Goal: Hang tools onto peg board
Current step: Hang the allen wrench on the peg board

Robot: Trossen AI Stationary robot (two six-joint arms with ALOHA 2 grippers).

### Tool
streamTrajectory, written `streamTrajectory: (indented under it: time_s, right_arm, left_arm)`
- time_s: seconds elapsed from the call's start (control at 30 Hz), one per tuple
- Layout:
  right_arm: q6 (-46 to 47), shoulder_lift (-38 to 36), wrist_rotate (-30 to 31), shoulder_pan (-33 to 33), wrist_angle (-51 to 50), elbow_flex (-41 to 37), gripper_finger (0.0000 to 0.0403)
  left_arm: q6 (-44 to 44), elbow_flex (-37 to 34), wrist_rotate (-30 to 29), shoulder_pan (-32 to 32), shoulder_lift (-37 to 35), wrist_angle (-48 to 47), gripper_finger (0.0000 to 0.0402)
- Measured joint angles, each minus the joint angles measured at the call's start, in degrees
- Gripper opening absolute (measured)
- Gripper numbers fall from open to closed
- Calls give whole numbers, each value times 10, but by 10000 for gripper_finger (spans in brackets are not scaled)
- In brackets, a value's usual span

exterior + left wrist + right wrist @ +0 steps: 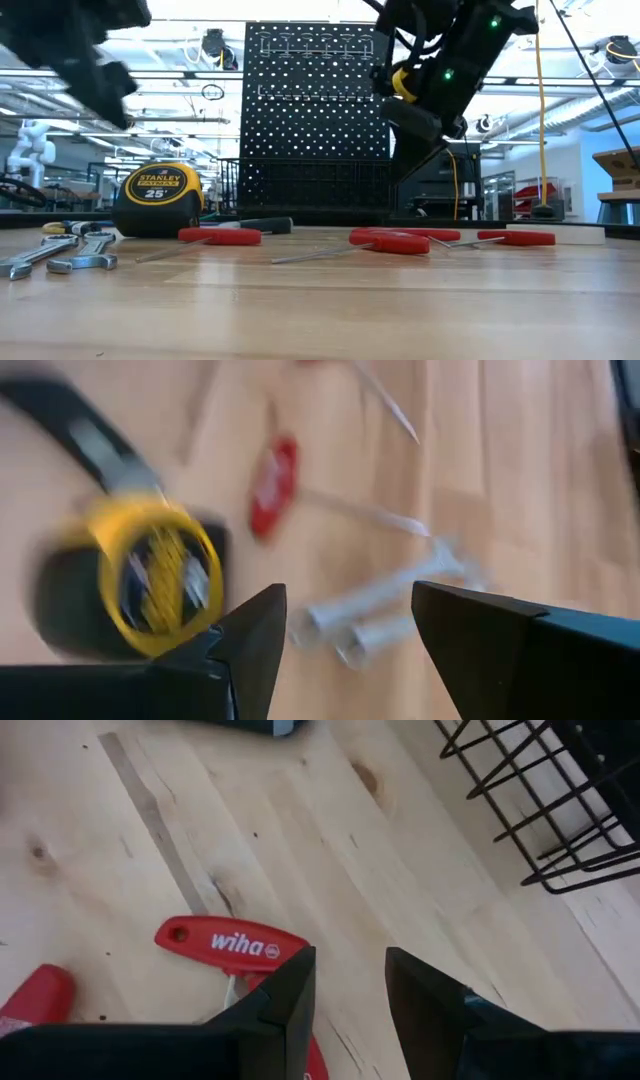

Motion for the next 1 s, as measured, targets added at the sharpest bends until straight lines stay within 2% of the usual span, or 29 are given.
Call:
streamTrajectory:
  time_s: [0.1, 0.17, 0.27, 0.33, 0.53, 0.63, 0.8, 1.0]
  right_arm:
    - [0, -9, 0, 0, 3, 1, 114]
    - [1, -12, 0, 0, 4, 1, 114]
    - [2, -13, 0, 0, 4, 1, 114]
    - [2, -13, 0, 0, 3, 1, 114]
    - [6, -13, -1, 0, 3, 1, 114]
    - [6, -13, -6, 0, 3, 1, 114]
    - [7, -13, -35, 0, 3, 1, 114]
    - [6, -13, -54, 0, 1, 1, 114]
  left_arm:
    - [33, -2, -69, 7, 19, 66, 224]
    - [33, -2, -70, 21, 33, 110, 224]
    - [14, -2, 1, 41, 58, 157, 224]
    - [-29, -2, 48, 53, 74, 172, 224]
    - [-255, -2, 156, 91, 127, 167, 224]
    - [-308, 7, 167, 98, 158, 177, 224]
    - [-329, 48, 168, 99, 202, 178, 224]
    - [-330, 102, 160, 99, 233, 86, 224]
